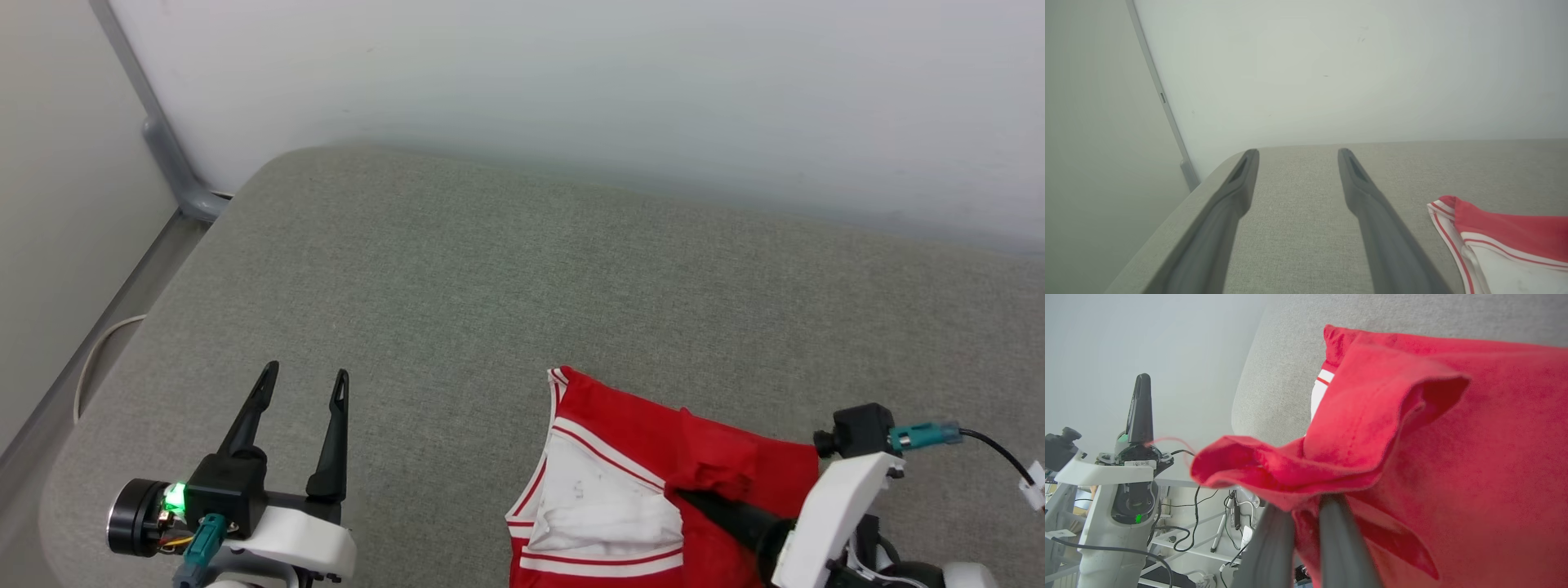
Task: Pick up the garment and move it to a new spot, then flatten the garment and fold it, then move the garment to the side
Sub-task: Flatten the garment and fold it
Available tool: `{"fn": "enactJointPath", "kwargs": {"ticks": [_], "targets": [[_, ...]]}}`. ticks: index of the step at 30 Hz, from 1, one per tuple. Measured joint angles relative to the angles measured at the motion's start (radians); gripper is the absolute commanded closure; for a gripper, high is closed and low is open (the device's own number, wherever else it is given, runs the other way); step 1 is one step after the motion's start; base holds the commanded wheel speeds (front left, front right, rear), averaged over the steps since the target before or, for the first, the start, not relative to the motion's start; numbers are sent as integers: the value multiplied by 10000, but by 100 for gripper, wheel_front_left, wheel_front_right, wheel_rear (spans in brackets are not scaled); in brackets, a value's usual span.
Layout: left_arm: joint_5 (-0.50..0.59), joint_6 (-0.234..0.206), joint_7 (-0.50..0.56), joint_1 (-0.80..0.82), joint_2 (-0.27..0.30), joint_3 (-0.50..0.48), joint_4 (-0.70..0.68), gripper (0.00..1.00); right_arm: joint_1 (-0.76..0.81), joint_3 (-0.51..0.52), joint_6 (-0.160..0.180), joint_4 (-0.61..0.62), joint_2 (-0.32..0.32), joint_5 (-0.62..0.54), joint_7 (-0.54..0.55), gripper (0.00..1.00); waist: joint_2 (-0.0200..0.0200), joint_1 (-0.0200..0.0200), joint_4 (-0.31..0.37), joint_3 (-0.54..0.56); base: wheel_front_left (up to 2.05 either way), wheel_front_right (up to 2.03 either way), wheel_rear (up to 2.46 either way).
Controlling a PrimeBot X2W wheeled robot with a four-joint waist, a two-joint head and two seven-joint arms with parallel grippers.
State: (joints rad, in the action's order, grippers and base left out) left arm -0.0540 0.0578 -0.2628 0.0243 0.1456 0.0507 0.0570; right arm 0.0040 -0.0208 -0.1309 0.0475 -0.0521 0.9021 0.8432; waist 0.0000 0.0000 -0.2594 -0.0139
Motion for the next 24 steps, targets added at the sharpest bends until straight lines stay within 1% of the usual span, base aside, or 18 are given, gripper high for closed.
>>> {"fn": "enactJointPath", "kwargs": {"ticks": [8, 15, 16, 17, 20, 24], "targets": [[50, 52, 0, 14, -29, -121, 6, 0, -1222, -1488, 0, -1866, 8, 324, -1724, 100, 0, 0, -354, -157, 0, 0, 0], [75, 104, 0, 54, -111, -134, 61, 0, -2322, -2046, 0, -4109, 8, -105, -3033, 100, 0, 0, -646, -208, 0, 0, 0], [75, 117, 0, 55, -115, -148, 73, 0, -2473, -2138, 0, -4433, 8, -171, -3166, 53, 0, 0, -680, -213, 0, 0, 0], [75, 119, -2, 55, -115, -167, 79, 0, -2597, -2266, 0, -4646, 6, -240, -3275, 0, 0, 0, -706, -221, 0, 0, 0], [107, 117, 0, 55, -167, -209, 94, 0, -3006, -2617, 0, -5187, 6, -247, -3668, 0, 0, 0, -764, -257, 0, 0, 0], [134, 117, -2, 53, -201, -253, 136, 0, -3433, -3244, 0, -5421, 12, -33, -3986, 0, 0, 0, -766, -234, 0, 0, 0]]}}
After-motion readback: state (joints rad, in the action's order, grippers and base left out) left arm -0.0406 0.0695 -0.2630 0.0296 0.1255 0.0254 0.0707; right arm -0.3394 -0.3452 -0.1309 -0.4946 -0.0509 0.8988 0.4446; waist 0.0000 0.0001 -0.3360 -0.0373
